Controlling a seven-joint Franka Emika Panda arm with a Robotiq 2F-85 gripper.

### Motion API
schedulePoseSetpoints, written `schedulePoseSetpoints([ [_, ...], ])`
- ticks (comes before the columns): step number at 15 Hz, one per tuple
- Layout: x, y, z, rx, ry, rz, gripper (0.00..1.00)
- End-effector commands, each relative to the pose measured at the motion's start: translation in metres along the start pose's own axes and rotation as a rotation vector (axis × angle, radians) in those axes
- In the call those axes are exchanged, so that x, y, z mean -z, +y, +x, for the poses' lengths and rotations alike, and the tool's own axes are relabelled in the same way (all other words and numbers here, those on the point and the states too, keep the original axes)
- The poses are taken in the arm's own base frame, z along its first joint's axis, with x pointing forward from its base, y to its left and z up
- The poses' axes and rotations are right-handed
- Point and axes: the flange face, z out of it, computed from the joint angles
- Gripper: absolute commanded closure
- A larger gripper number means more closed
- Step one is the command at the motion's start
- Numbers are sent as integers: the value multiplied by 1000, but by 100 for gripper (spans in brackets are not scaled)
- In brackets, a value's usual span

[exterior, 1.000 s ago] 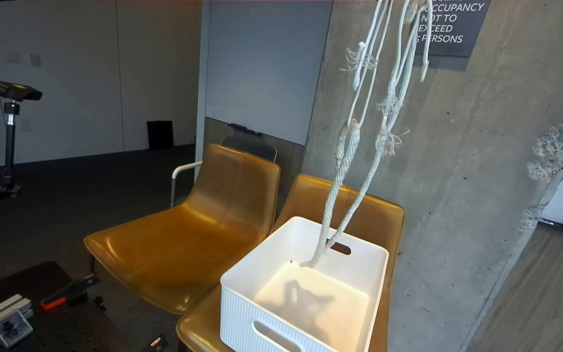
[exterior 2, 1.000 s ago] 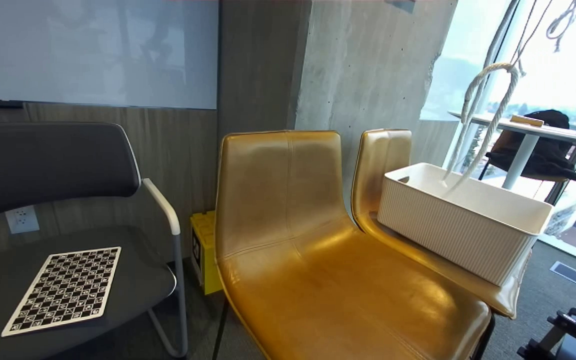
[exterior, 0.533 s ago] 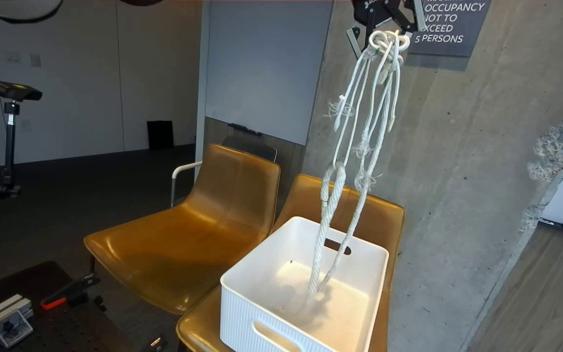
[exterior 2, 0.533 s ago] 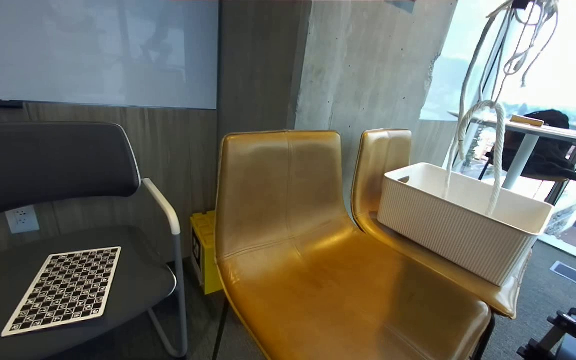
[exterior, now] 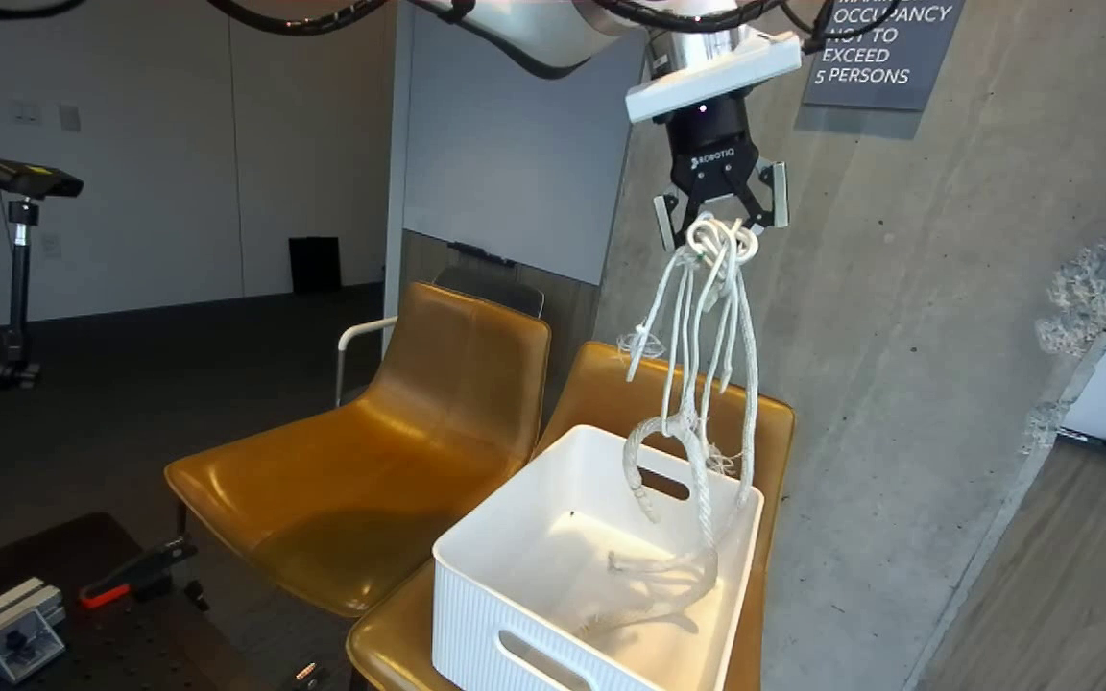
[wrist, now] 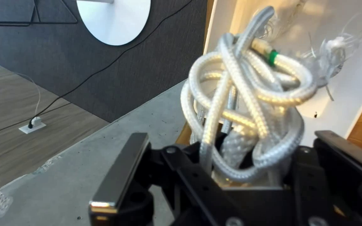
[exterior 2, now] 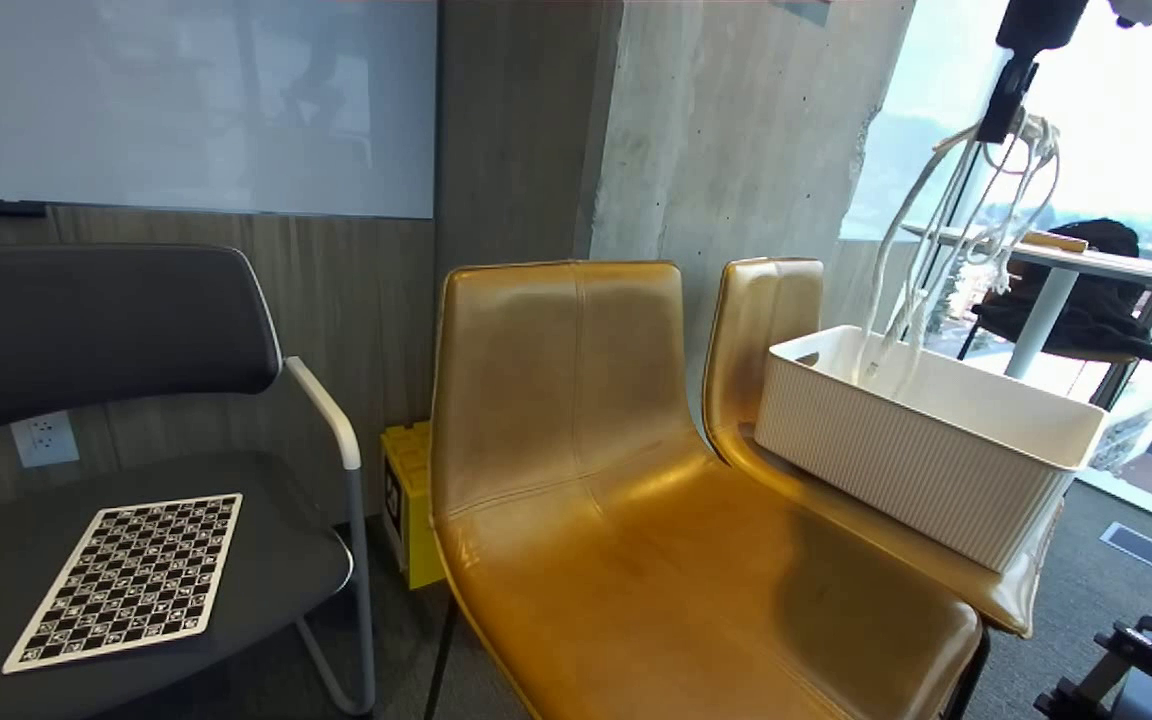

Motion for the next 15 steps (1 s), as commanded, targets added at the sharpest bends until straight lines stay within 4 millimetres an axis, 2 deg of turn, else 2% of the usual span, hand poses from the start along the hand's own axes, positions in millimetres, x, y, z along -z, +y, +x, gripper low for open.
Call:
schedulePoseSetpoints([
  [1,-35,-40,-10,15,-4,57,100],
  [4,-75,-63,-13,6,42,14,100],
  [6,-102,-74,-24,-23,66,-5,100],
  [12,-186,-124,-91,-91,45,21,100],
  [15,-212,-159,-128,-91,53,31,100],
])
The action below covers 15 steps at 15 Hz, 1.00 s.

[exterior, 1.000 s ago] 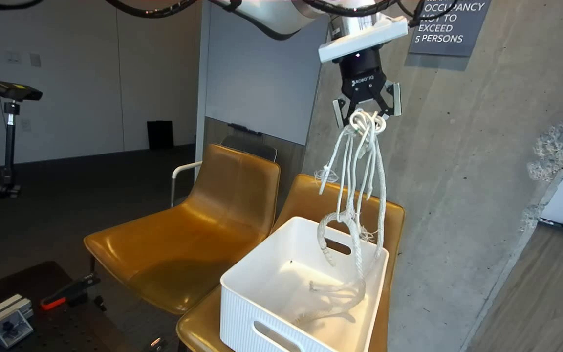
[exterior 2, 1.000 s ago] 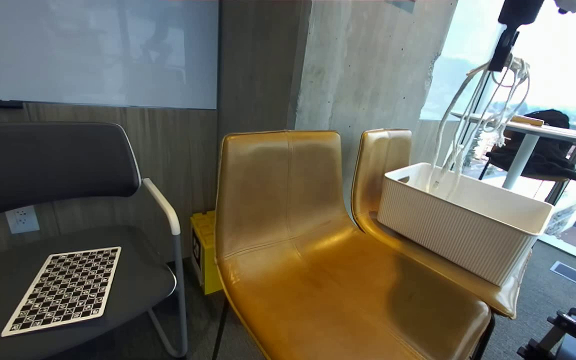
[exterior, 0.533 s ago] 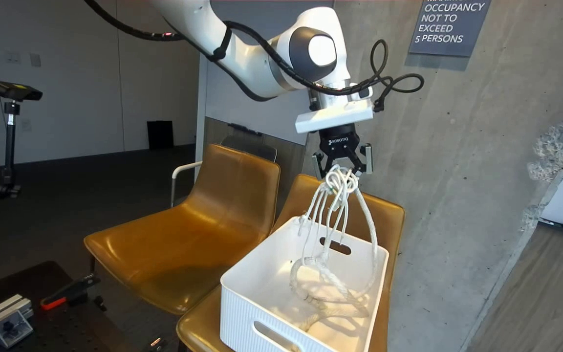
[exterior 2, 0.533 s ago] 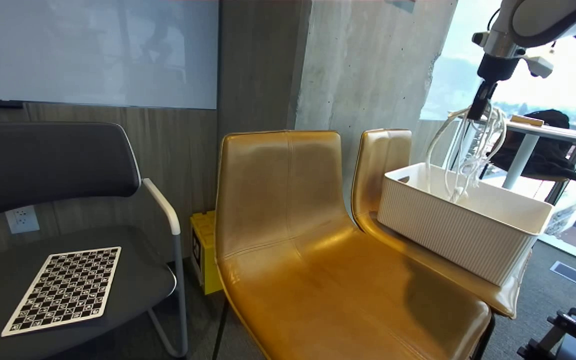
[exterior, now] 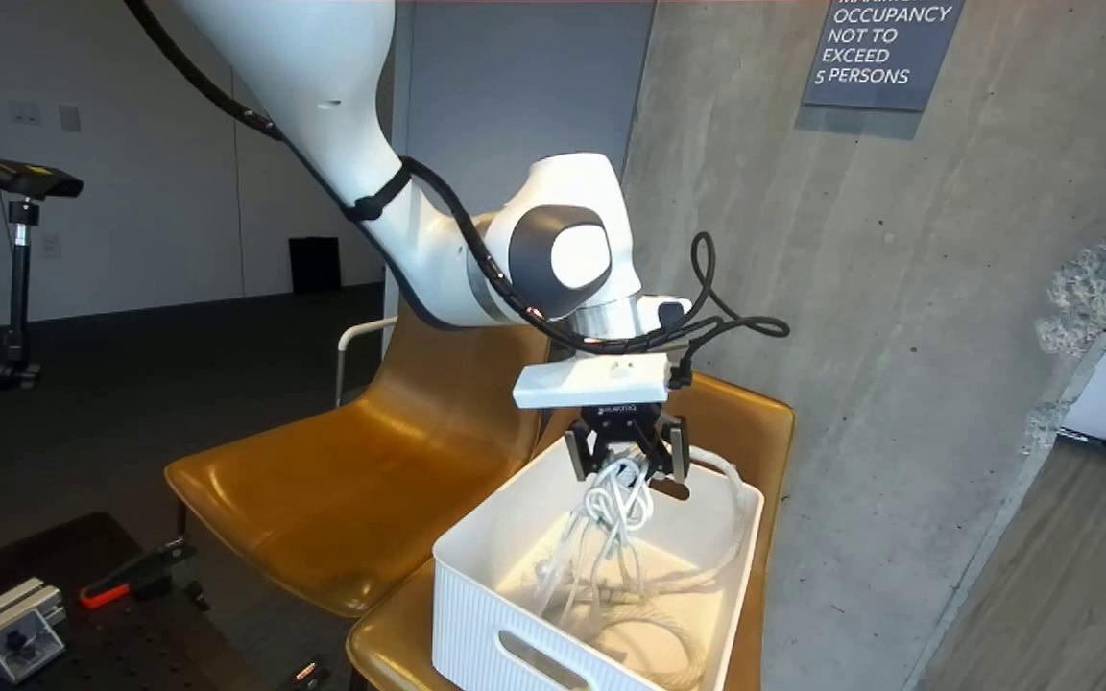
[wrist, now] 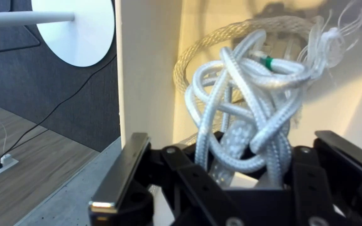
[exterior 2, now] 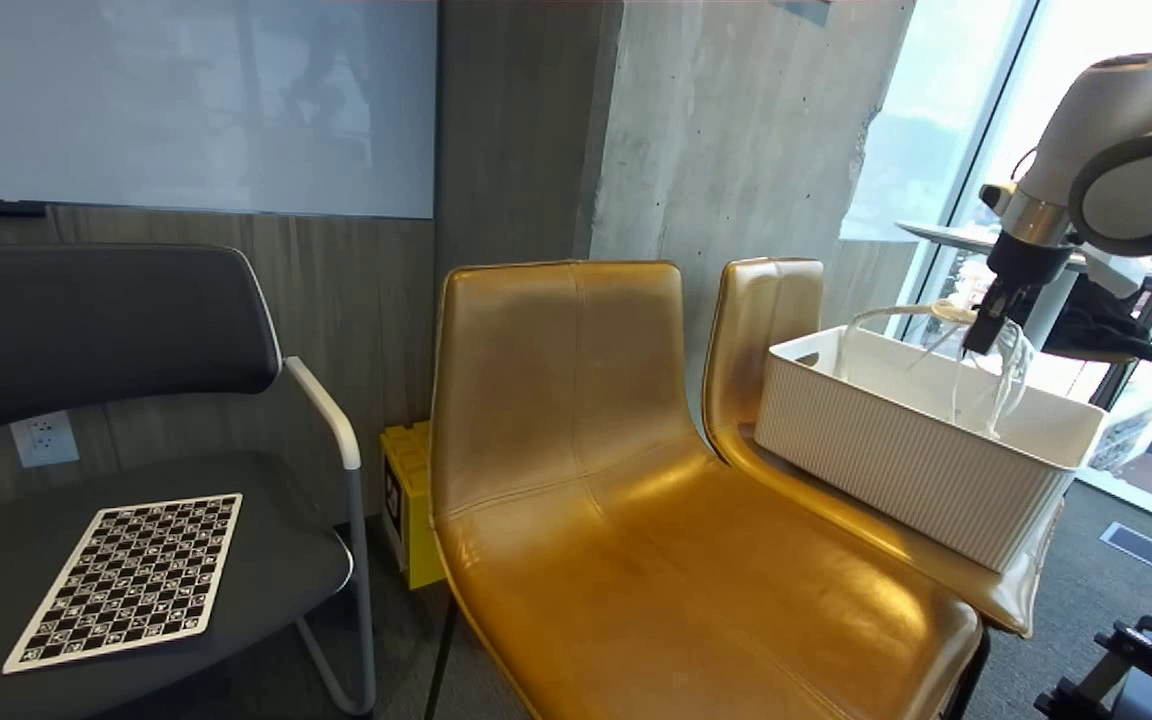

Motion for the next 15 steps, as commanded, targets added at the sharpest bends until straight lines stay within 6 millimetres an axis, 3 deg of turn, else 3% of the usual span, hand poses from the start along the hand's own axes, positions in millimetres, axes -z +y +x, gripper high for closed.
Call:
schedulePoseSetpoints([
  [1,-9,-37,-47,-3,26,8,100],
  [6,-24,-83,-57,28,33,38,100],
  [7,-23,-88,-55,27,37,45,75],
  [8,-21,-91,-54,27,41,44,74],
  [15,21,-64,-46,13,86,5,24],
])
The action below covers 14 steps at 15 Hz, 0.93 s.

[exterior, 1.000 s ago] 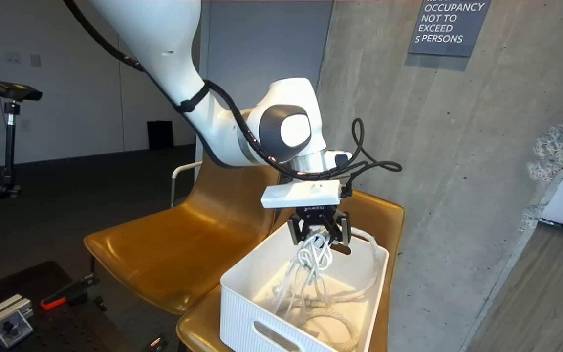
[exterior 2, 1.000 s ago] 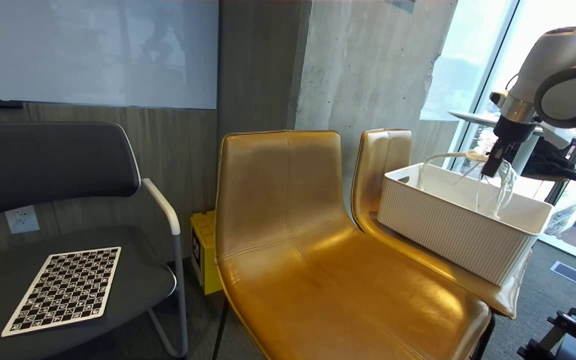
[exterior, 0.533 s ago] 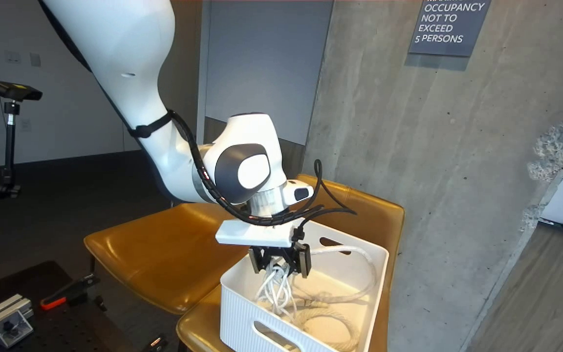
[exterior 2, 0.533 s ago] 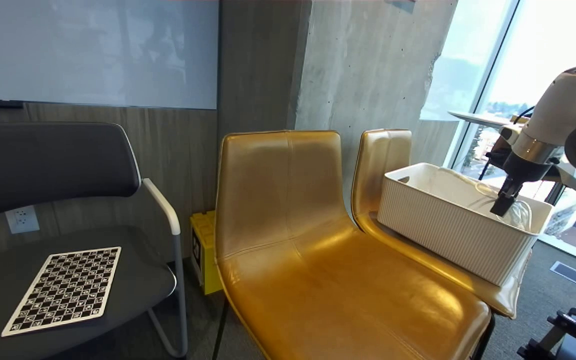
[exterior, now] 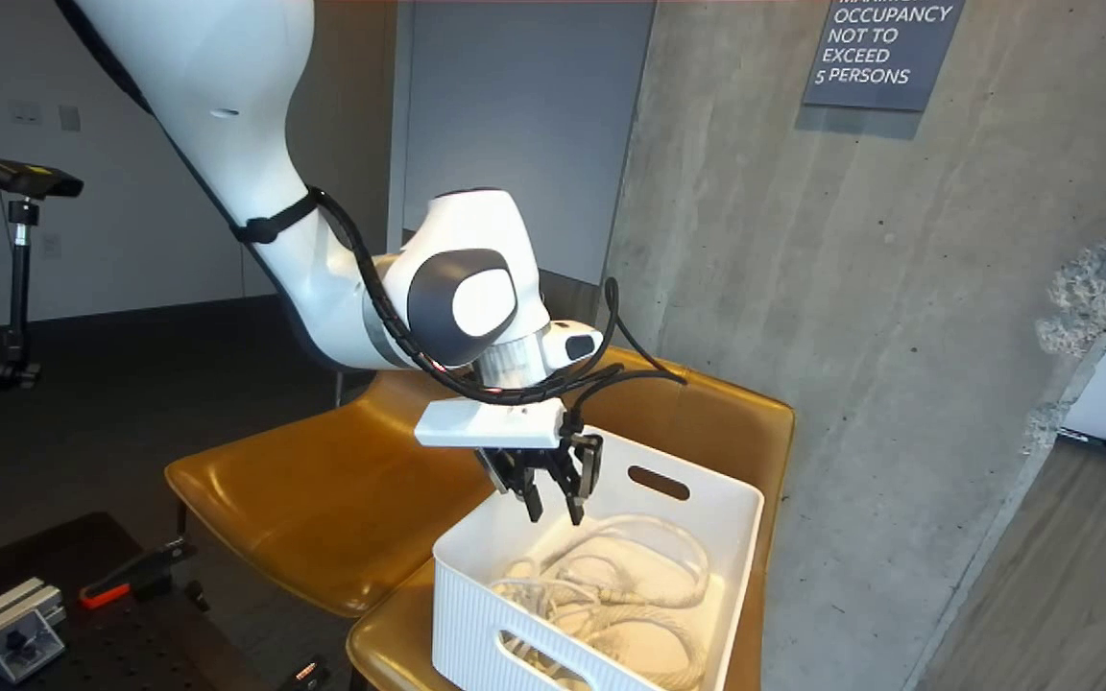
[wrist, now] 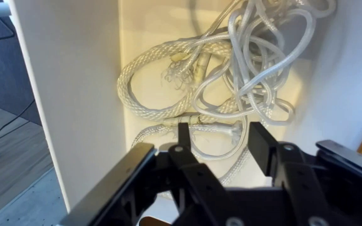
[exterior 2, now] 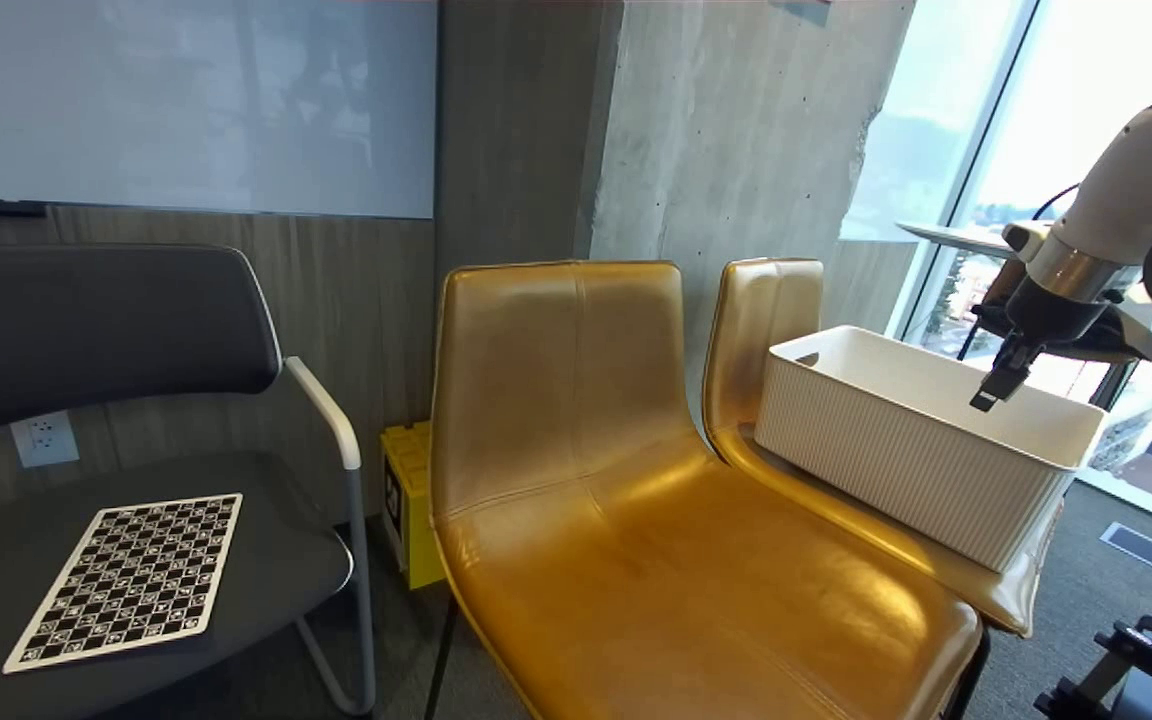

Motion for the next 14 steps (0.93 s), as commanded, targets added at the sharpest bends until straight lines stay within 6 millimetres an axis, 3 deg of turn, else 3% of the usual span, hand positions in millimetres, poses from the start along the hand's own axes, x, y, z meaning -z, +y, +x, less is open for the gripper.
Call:
schedulePoseSetpoints([
  [1,26,16,-1,11,22,-29,16],
  [3,25,18,-1,20,34,-25,1],
  [6,7,17,-2,33,29,-6,0],
  [10,-35,15,-8,24,4,35,0],
  [14,-93,15,-8,-13,-2,116,0],
])
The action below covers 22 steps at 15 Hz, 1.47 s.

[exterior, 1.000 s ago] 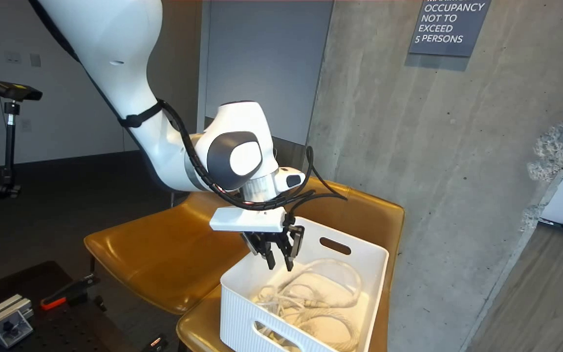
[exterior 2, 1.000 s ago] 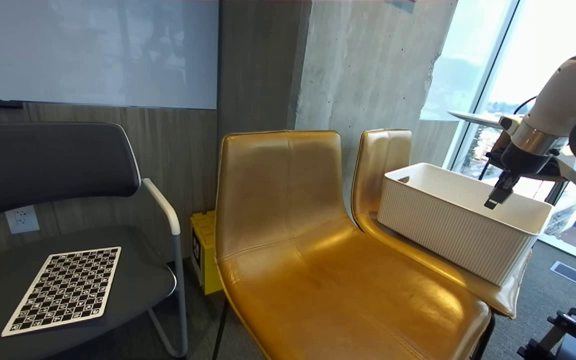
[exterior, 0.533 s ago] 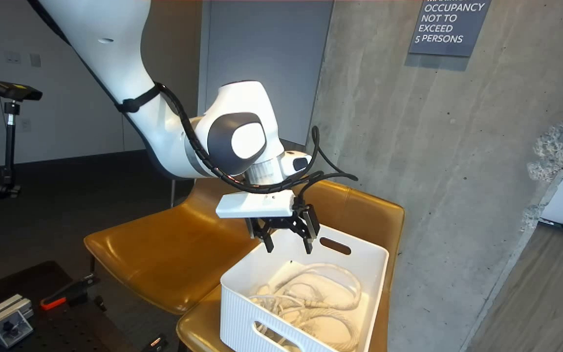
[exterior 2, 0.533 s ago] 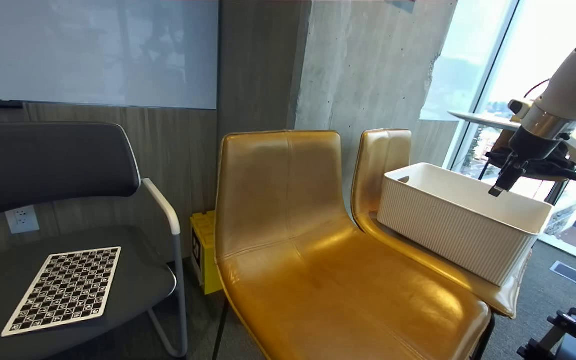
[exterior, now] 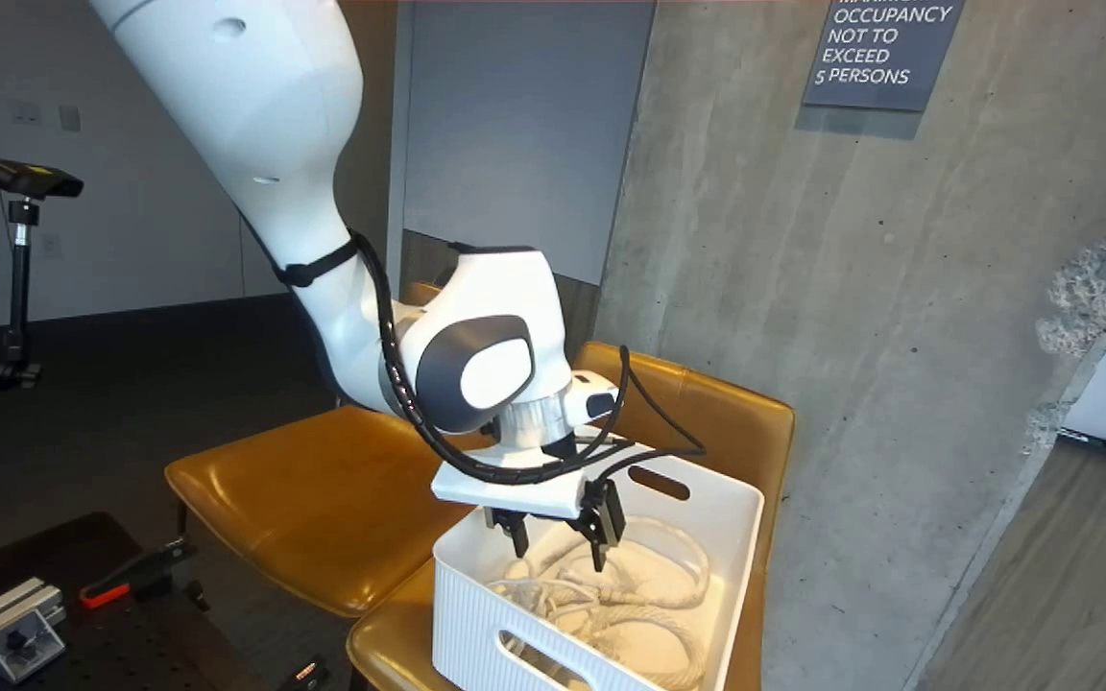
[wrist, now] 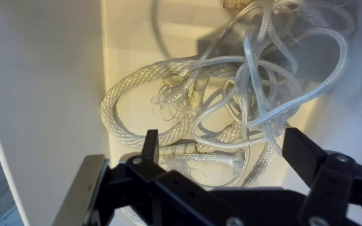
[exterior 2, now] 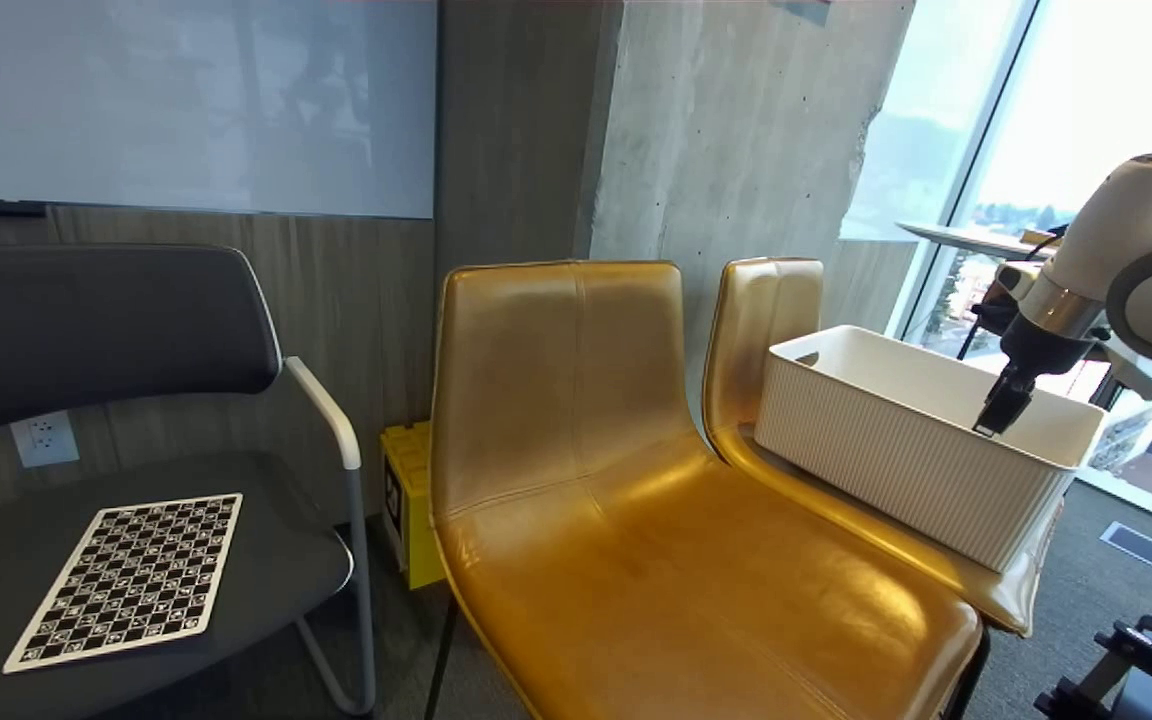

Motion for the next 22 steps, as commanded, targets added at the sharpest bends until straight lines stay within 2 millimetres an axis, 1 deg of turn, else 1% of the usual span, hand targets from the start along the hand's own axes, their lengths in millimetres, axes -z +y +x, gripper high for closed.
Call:
schedulePoseSetpoints([
  [1,-53,10,12,-19,18,65,0],
  [5,-107,18,29,-13,-8,112,0],
  [8,-143,24,39,62,-86,82,0],
  [10,-164,18,42,127,-150,80,0],
  [12,-183,5,43,180,-192,84,0],
  [13,-187,1,45,193,-204,83,22],
  [14,-187,-2,48,207,-212,80,28],
  [16,-180,-3,55,223,-221,72,41],
  [19,-164,-7,66,238,-214,61,66],
  [21,-156,-9,70,243,-207,54,79],
  [22,-151,-8,71,243,-203,50,87],
])
